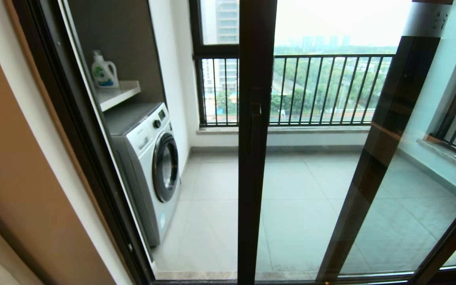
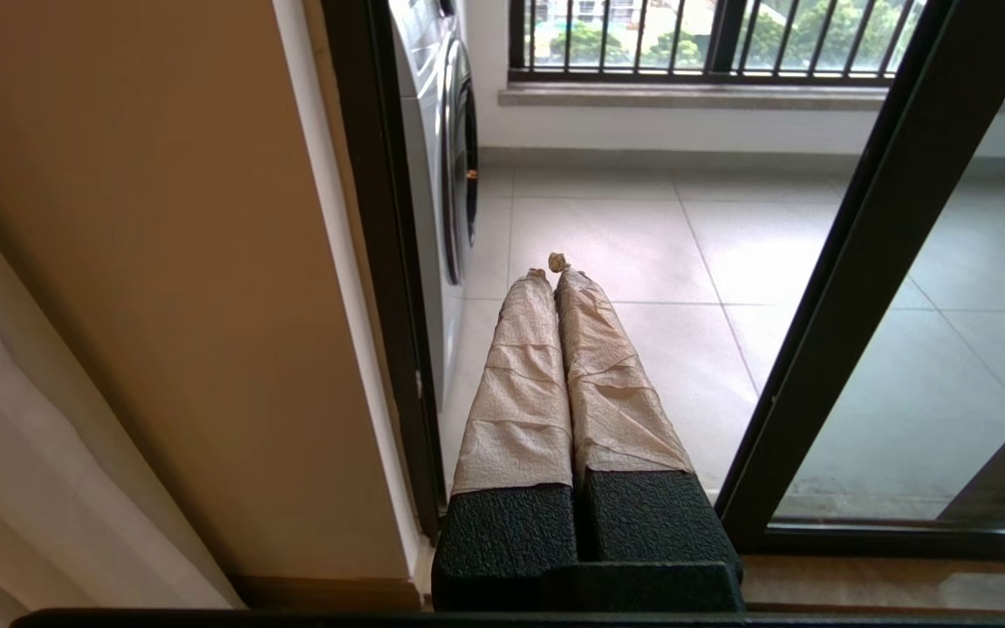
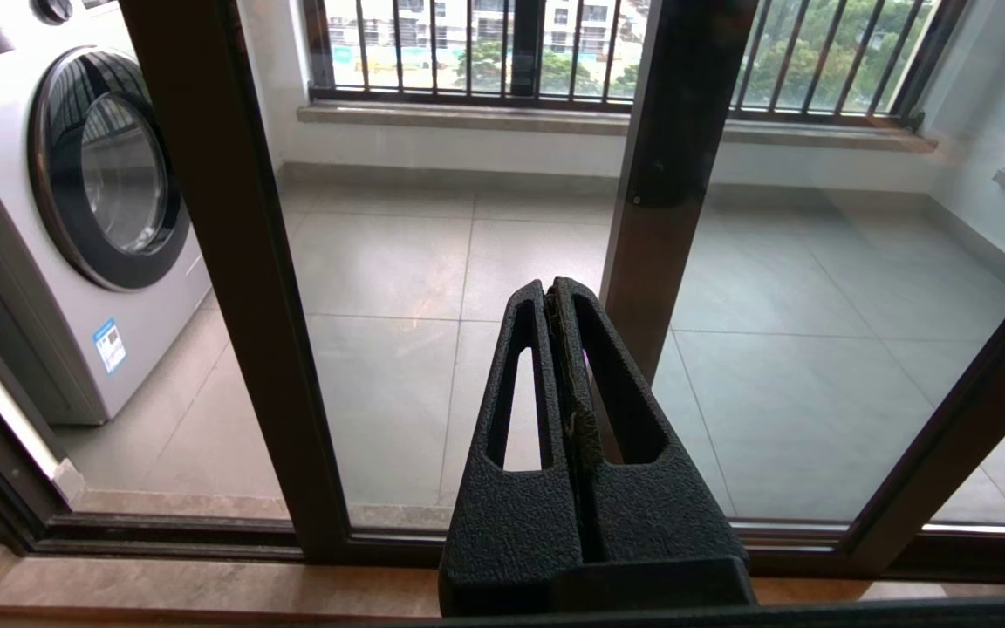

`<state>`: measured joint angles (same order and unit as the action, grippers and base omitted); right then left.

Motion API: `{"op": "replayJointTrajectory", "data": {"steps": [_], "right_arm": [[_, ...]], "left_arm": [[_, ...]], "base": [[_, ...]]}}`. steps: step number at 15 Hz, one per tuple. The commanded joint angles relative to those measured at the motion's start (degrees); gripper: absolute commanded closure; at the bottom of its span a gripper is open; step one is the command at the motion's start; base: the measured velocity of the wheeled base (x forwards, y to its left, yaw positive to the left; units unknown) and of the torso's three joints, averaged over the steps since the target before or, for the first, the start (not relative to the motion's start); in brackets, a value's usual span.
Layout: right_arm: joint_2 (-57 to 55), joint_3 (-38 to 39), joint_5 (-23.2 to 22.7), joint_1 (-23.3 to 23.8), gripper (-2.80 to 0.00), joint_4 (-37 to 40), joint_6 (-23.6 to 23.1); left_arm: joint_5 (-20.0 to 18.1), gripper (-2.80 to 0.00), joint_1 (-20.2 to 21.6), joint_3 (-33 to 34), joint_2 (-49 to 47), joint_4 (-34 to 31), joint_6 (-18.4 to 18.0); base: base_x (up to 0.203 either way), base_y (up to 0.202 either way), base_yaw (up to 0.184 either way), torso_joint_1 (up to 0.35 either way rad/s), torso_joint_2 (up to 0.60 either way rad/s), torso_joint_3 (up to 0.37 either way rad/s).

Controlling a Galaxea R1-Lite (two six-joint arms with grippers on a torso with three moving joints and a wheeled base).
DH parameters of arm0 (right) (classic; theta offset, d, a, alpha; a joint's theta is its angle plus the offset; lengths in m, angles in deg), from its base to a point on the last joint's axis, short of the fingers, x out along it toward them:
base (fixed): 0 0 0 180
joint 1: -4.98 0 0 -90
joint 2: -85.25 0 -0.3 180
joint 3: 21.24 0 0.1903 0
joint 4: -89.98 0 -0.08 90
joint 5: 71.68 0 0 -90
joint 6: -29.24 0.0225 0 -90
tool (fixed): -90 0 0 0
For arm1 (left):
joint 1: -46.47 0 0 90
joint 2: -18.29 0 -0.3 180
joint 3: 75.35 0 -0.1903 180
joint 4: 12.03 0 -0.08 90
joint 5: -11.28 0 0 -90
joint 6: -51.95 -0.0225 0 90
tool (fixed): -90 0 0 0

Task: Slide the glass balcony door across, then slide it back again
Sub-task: Close the slid door

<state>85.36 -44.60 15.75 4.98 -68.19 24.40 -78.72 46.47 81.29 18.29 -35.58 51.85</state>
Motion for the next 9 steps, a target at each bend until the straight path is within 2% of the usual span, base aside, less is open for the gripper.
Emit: {"op": "replayJointTrajectory", "data": {"steps": [1, 9], "right_arm": [[-0.1, 0.7, 0.0, 0.0, 0.00, 0.0, 0.0], [-0.1, 0.7, 0.3, 0.0, 0.00, 0.0, 1.3]], "left_arm": [[0.0, 0.00, 0.0, 0.0, 0.0, 0.0, 0.0], [0.0, 0.00, 0.0, 0.0, -0.1, 0.0, -0.1]], "base": [[0.000, 0.000, 0.000, 0.000, 0.00, 0.000], [0.000, 0.000, 0.000, 0.000, 0.00, 0.000]]}}
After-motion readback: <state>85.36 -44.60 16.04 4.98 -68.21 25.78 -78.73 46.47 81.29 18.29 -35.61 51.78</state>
